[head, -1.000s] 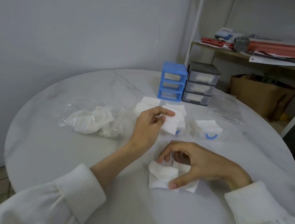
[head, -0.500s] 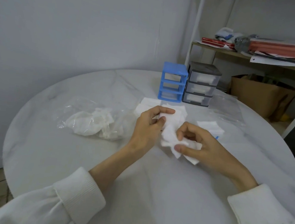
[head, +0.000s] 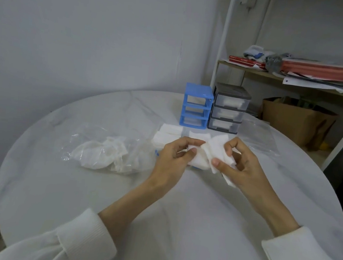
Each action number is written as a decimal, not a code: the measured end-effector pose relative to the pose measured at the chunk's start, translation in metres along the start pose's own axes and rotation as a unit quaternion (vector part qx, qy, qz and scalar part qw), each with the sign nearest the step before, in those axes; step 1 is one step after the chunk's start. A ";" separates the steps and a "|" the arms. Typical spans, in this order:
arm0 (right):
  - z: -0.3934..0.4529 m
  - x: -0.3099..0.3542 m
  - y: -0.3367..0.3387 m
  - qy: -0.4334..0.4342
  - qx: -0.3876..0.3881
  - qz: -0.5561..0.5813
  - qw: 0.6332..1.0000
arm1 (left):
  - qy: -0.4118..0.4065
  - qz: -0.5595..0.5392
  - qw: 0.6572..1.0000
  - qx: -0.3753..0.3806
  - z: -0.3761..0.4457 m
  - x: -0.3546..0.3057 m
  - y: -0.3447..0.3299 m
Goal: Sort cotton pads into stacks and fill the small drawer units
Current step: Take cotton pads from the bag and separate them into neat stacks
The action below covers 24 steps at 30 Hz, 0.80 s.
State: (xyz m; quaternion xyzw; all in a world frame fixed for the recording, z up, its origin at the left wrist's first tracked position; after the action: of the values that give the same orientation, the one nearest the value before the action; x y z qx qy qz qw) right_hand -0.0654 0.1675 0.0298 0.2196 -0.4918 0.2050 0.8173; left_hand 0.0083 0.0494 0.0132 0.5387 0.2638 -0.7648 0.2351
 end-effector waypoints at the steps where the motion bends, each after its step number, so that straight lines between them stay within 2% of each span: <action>1: 0.000 0.000 -0.001 -0.003 0.005 0.000 1.000 | 0.010 -0.001 1.000 -0.002 0.000 0.001 0.000; 6: 0.000 0.000 -0.004 0.014 0.006 -0.015 1.000 | 0.070 -0.037 0.997 0.014 -0.003 0.003 -0.007; 12: 0.001 0.001 -0.001 0.001 -0.019 0.022 1.000 | 0.017 0.010 0.999 0.025 0.001 0.002 -0.010; 18: 0.006 -0.007 0.016 -0.020 -0.104 0.021 0.994 | 0.015 0.002 0.999 0.038 0.002 0.001 -0.013; 24: 0.007 -0.015 0.026 -0.041 -0.130 -0.009 0.991 | 0.020 -0.001 0.999 0.039 0.003 0.000 -0.017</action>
State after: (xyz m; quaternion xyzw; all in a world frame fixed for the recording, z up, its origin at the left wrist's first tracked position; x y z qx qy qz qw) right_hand -0.0913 0.1827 0.0240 0.1235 -0.5455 0.1230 0.8198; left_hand -0.0043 0.0599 0.0165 0.5626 0.2390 -0.7638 0.2073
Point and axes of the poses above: each hand's wrist, its own z-axis towards the middle knuckle, its own y-axis out of the back of the hand, x = y × z, the point moved 8 cm from there along z, towards the middle knuckle, and after that the axes turned 11 degrees about -x, right-handed, at the moved point
